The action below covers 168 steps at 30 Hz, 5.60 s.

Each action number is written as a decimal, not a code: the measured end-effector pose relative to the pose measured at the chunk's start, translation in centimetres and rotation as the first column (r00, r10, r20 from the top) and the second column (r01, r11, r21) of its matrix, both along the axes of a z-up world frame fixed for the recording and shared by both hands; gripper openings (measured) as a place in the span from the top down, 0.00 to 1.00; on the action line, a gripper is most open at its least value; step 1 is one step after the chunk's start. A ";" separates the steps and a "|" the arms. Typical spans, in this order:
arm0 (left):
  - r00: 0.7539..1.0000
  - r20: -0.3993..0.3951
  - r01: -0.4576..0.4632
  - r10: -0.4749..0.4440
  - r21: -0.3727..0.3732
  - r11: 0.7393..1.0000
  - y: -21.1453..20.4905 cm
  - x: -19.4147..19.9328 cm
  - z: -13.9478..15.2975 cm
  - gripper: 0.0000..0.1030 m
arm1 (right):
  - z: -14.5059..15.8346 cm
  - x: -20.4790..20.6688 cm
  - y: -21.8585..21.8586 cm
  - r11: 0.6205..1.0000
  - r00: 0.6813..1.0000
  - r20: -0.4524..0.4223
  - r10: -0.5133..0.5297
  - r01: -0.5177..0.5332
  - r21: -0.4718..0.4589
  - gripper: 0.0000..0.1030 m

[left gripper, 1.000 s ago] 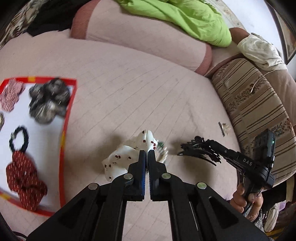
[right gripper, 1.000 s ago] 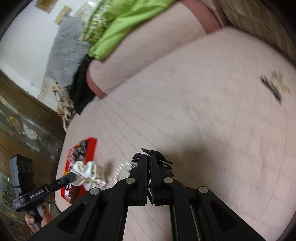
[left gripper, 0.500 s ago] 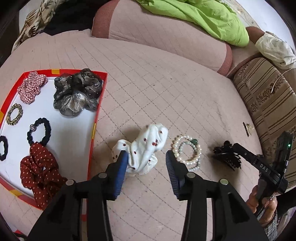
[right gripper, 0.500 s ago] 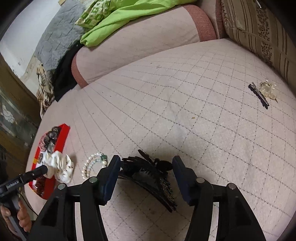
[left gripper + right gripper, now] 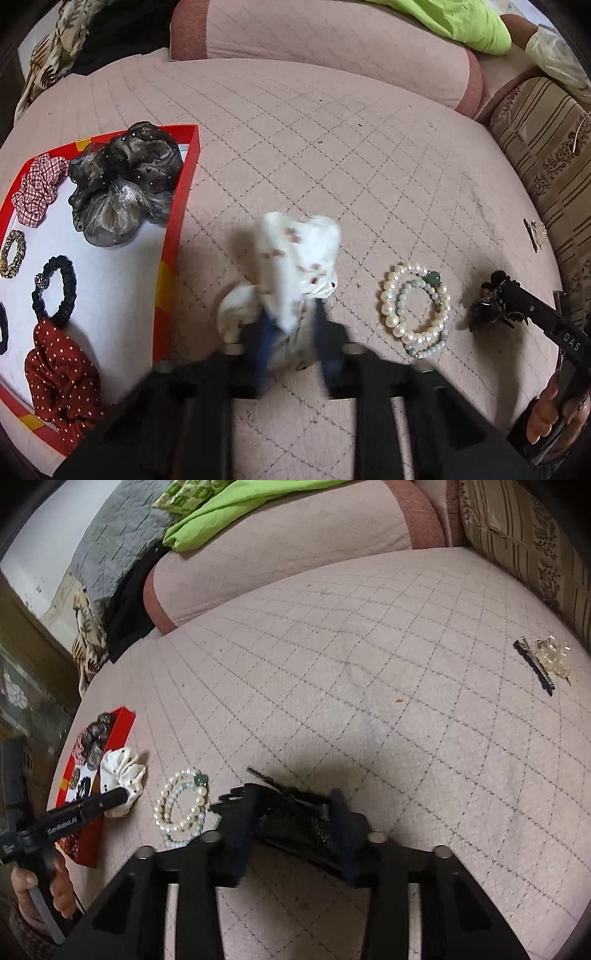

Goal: Organize jewelry
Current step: 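Grasp the white polka-dot scrunchie with left gripper while right holds the claw clip, then carry scrunchie and claw clip into the tray and open both grippers, then move both grippers to the pearl bracelet on the bed, then grasp the pearl bracelet with left gripper and lift it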

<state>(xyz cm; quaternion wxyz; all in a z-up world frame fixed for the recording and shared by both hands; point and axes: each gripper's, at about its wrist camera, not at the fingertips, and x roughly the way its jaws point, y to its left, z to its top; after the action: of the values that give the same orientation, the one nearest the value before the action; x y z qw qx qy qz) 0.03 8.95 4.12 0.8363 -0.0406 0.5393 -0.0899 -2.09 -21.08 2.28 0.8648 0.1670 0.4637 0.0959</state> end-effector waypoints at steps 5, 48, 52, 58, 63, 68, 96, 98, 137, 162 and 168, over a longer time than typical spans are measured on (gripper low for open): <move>1.000 0.023 0.004 -0.003 -0.047 0.999 0.1 -1.4 1.6 0.93 | 0.5 -0.7 0.1 0.999 1.000 0.029 -0.007 0.008 -0.031 0.88; 0.906 0.247 -0.319 0.344 -0.135 0.938 21.5 -2.0 9.0 0.93 | 12.0 -1.0 20.4 0.966 0.959 0.136 0.247 -0.233 -0.110 0.94; 0.893 0.215 -0.364 0.396 -0.174 0.915 24.6 -1.5 8.0 0.93 | 12.3 0.7 24.1 0.957 0.949 0.137 0.284 -0.272 -0.098 0.94; 0.885 0.144 -0.412 0.443 -0.203 0.888 28.1 -0.6 6.2 0.93 | 11.3 3.5 29.7 0.941 0.933 0.125 0.339 -0.333 -0.064 0.94; 0.917 0.059 -0.374 0.395 -0.226 0.900 27.3 0.3 4.7 0.93 | 8.3 5.5 33.7 0.933 0.931 0.061 0.360 -0.360 -0.007 0.94; 0.941 0.027 -0.336 0.338 -0.064 0.940 25.0 -1.2 3.7 0.93 | 5.3 6.1 35.0 0.933 0.933 -0.004 0.360 -0.360 0.014 0.94; 0.936 0.111 -0.320 0.334 -0.126 0.939 23.9 -2.5 5.1 0.61 | 7.5 1.8 28.6 0.933 0.943 0.087 0.322 -0.301 -0.196 0.55; 0.934 0.138 -0.311 0.328 -0.136 0.941 23.3 -2.7 5.5 0.61 | 7.9 0.6 25.7 0.944 0.955 0.089 0.283 -0.261 -0.203 0.55; 0.998 0.026 0.065 -0.064 -0.064 0.996 -4.0 -0.5 1.4 0.61 | -1.4 -1.3 9.3 0.881 0.998 -0.038 0.045 -0.057 -0.469 0.94; 1.000 0.020 0.012 -0.014 0.115 0.993 -2.6 5.1 -1.8 0.91 | -0.1 -0.5 9.1 0.981 0.984 0.052 0.173 -0.168 -0.098 0.71; 0.998 0.052 0.030 -0.036 0.112 0.993 -4.1 5.1 -2.4 0.74 | -1.8 0.6 11.9 0.966 0.978 0.013 0.208 -0.204 -0.161 0.70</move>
<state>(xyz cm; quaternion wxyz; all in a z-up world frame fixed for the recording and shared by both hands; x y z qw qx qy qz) 5.11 4.87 1.74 0.8499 0.0172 0.5213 -0.0748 -1.54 -9.23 0.52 0.8675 0.0468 0.4719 0.1504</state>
